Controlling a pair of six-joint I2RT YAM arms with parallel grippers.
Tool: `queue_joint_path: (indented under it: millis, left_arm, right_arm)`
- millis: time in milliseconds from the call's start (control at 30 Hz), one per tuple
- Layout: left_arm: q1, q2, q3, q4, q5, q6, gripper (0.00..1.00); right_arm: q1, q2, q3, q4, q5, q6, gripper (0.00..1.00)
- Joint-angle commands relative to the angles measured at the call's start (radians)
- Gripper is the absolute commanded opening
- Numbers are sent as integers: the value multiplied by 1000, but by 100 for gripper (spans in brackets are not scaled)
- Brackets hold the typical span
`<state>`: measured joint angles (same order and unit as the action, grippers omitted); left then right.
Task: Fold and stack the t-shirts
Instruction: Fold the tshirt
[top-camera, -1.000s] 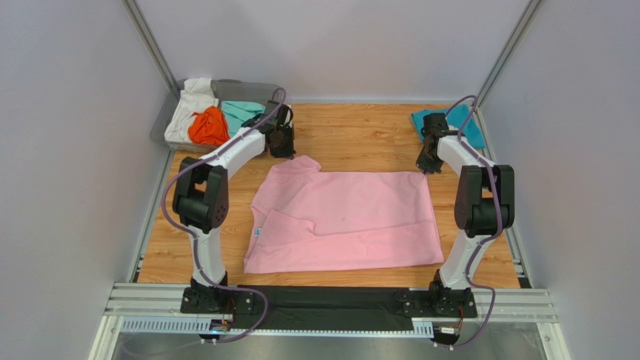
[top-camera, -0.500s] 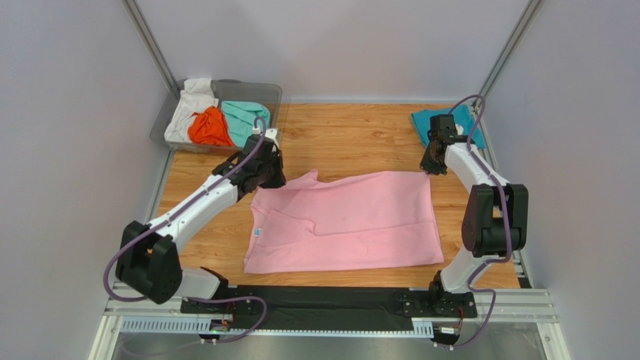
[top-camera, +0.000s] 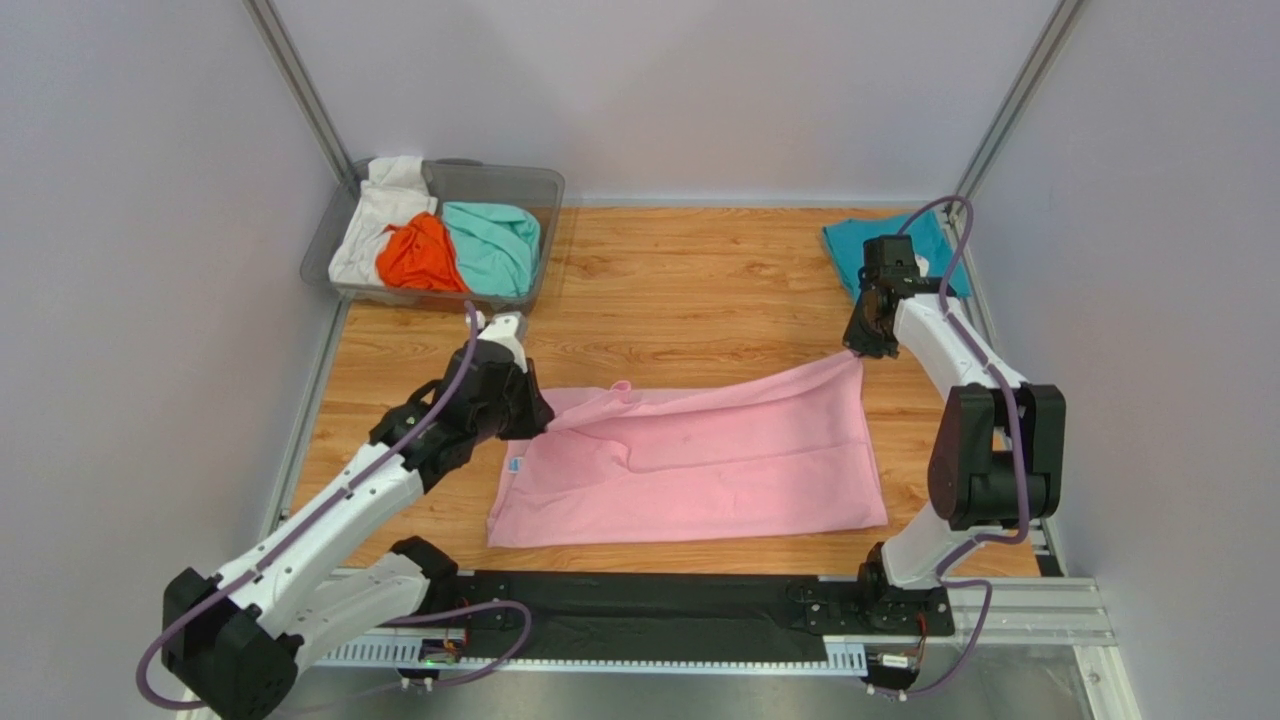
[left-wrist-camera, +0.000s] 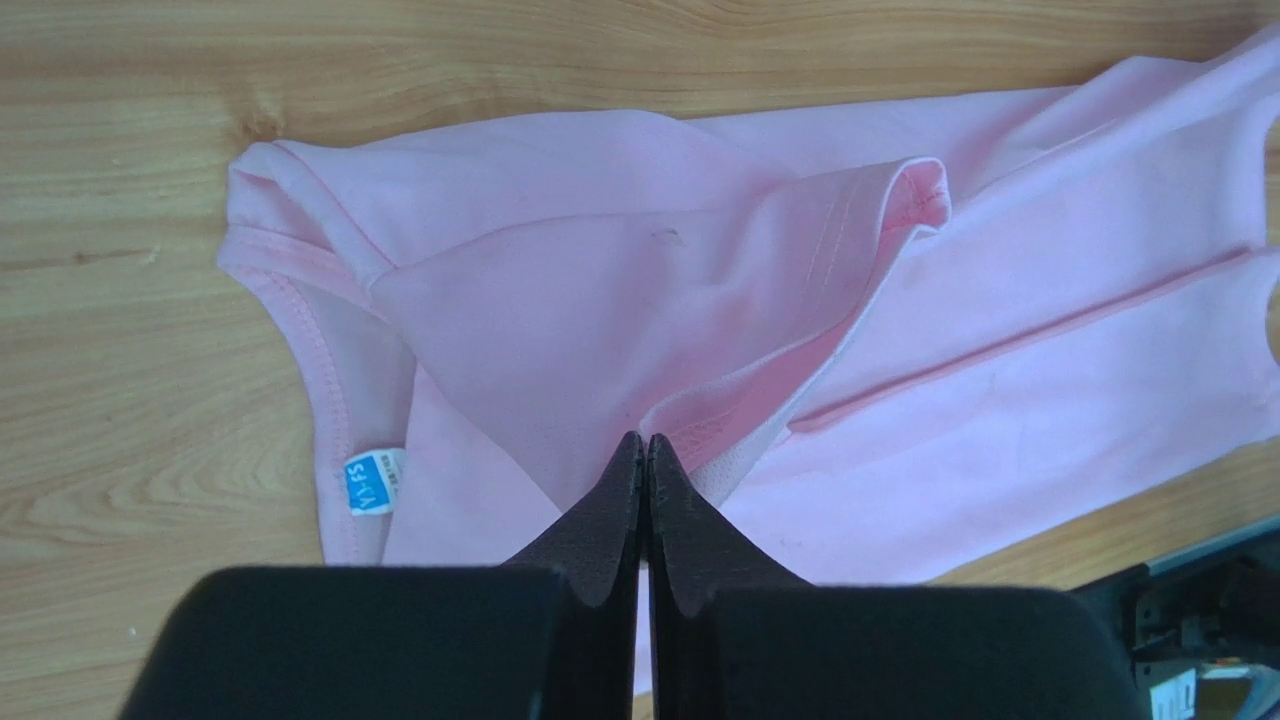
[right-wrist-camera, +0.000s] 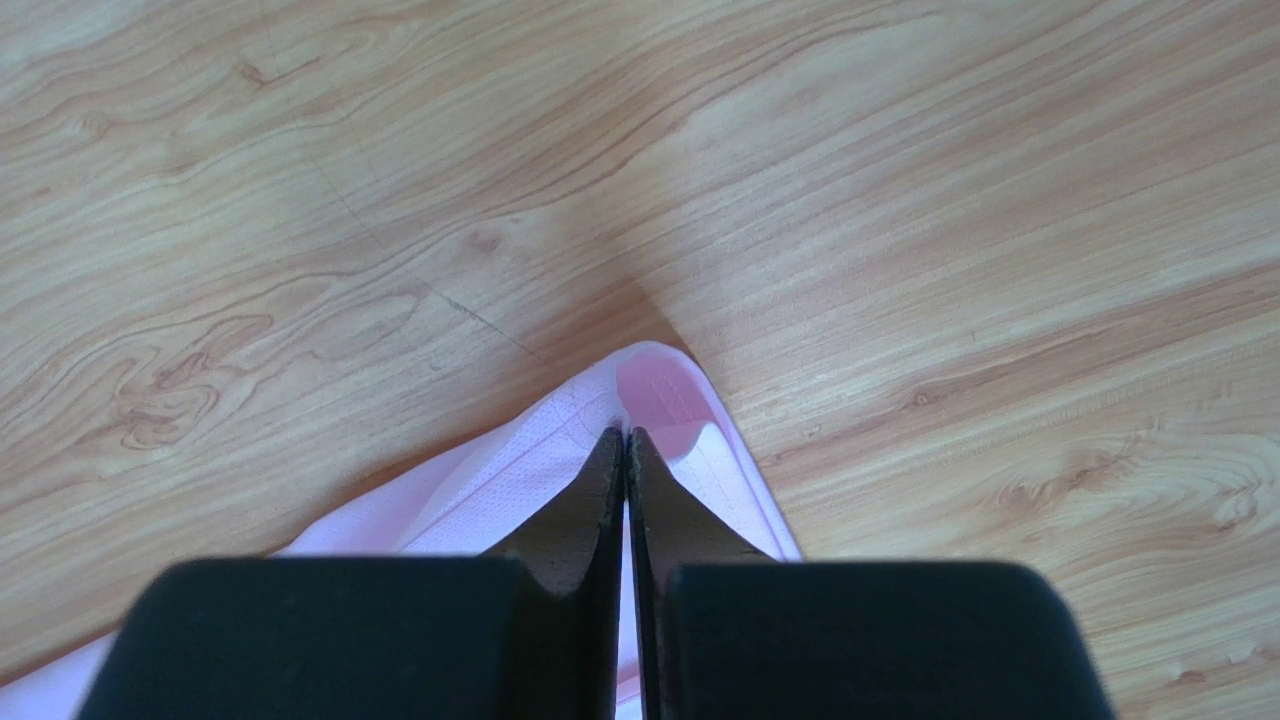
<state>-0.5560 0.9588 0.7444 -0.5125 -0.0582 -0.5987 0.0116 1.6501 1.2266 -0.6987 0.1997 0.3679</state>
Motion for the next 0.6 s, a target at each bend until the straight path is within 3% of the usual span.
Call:
queue_joint_path:
  millis: [0, 567]
  left_arm:
    - [-16, -64, -33, -20, 18, -50, 0]
    - [-108, -187, -186, -132, 87, -136, 0]
  right_arm:
    - [-2, -70, -27, -4, -19, -15, 0]
    - [-4, -136, -117, -12, 6, -17, 1]
